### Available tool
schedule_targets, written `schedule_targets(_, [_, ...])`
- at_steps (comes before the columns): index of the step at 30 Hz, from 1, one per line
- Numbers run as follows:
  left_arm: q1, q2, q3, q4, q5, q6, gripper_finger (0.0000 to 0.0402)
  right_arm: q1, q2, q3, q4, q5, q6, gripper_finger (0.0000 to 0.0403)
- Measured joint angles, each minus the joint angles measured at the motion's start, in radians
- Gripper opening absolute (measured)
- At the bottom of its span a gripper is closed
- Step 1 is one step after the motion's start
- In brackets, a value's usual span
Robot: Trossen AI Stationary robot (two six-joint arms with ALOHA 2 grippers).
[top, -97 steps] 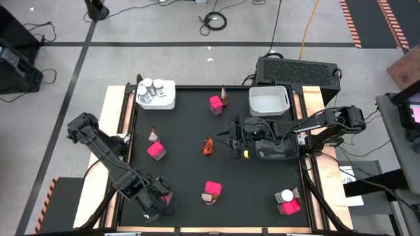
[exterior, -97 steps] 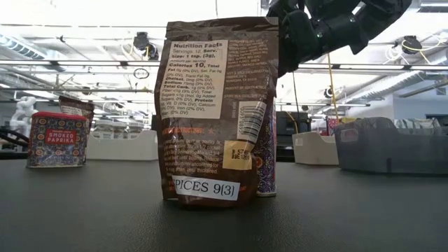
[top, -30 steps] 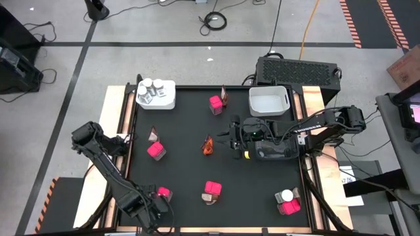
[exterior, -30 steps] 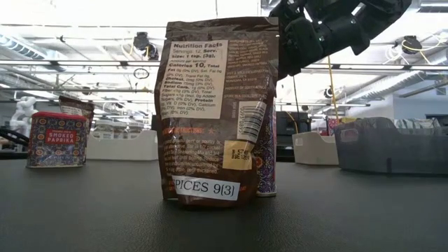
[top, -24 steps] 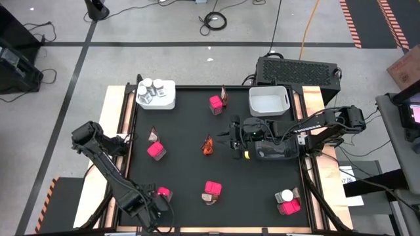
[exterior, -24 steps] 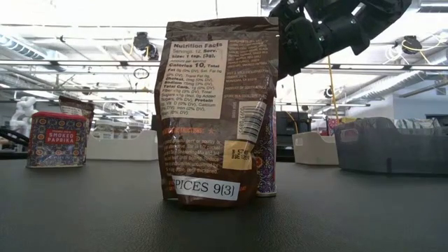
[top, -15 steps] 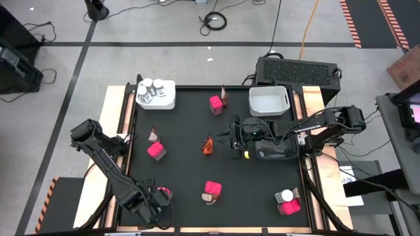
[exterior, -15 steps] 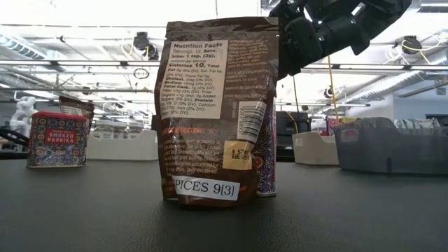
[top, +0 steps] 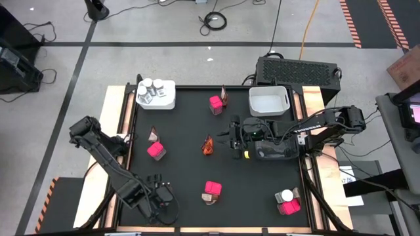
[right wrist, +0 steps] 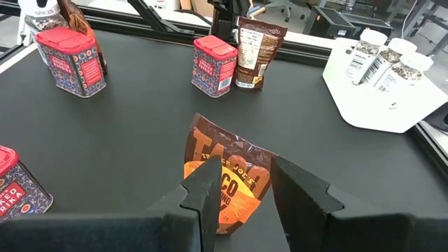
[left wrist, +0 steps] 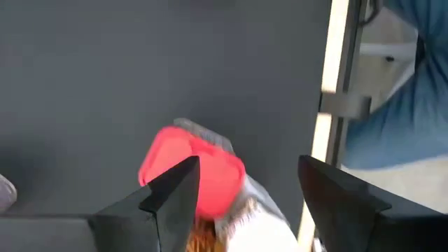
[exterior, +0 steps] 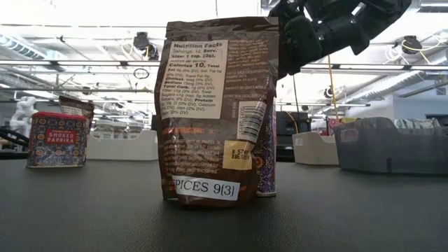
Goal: Sort spices by type
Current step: Put the white seasoning bottle into the left white bin
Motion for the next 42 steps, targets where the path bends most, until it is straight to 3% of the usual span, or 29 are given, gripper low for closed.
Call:
schedule_targets(7, [0.031,0.0,0.001,-0.008,-0.119,-0.001,0.0245,0.0,0.0,0.0,0.0,0.0,0.002,0.012])
schedule_targets(26, [0.124,-0.002,0.002,-0.022,-0.078,0.014,0.0245,0.0,0.0,0.0,0.0,0.0,-0.005,0.012])
schedule_targets(34, [0.122,-0.002,0.002,-0.02,0.061,0.215,0.0245,0.0,0.0,0.0,-0.001,0.0,-0.005,0.012])
schedule_targets(42, [0.08,-0.002,0.002,-0.02,0.23,0.232,0.0245,0.0,0.0,0.0,-0.001,0.0,-0.026,0.012])
